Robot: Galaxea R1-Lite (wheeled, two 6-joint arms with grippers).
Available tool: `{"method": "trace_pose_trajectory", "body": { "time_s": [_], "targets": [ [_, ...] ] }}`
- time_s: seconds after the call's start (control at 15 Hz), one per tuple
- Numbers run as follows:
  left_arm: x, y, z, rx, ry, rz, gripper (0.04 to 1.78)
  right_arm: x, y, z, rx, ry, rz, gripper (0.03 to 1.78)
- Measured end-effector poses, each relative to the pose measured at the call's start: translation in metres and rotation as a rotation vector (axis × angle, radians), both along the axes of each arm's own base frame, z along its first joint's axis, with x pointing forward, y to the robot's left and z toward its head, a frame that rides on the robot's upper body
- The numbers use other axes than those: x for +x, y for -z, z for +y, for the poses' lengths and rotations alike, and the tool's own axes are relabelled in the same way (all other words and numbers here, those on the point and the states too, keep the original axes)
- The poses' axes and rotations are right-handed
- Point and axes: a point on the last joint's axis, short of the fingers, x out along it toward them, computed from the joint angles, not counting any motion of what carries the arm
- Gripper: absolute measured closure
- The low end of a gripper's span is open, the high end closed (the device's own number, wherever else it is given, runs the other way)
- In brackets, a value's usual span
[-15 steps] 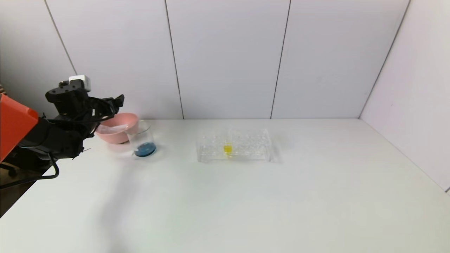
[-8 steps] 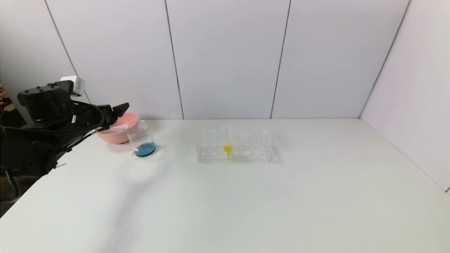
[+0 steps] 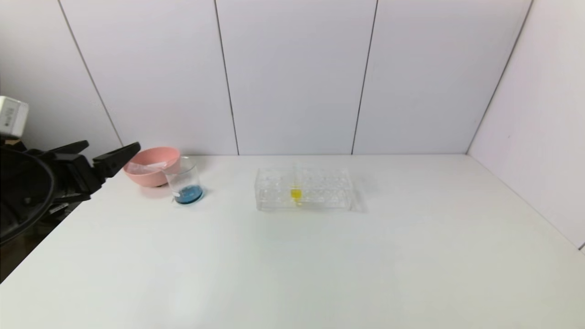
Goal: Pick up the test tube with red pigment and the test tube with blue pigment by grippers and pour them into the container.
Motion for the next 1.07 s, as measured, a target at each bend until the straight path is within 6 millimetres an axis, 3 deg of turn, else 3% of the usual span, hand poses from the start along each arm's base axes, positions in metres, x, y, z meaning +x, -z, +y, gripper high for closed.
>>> {"method": "trace_pose_trajectory", "body": {
  "time_s": [0.33,0.6,0.73,1.07],
  "targets": [
    [-0.116,-0.022,-0.011,0.022,0.073,-0.099,0.06,0.0,0.0,0.0,-0.001,0.0,0.0,0.04],
    [-0.197,-0.005,-0.018,0.046,0.099,-0.143,0.06,0.0,0.0,0.0,0.0,0.0,0.0,0.04],
    [-0.218,0.008,-0.02,0.056,0.104,-0.139,0.06,0.0,0.0,0.0,0.0,0.0,0.0,0.04],
    [-0.24,0.018,-0.02,0.065,0.156,-0.188,0.06,0.0,0.0,0.0,0.0,0.0,0.0,0.04]
  ]
}}
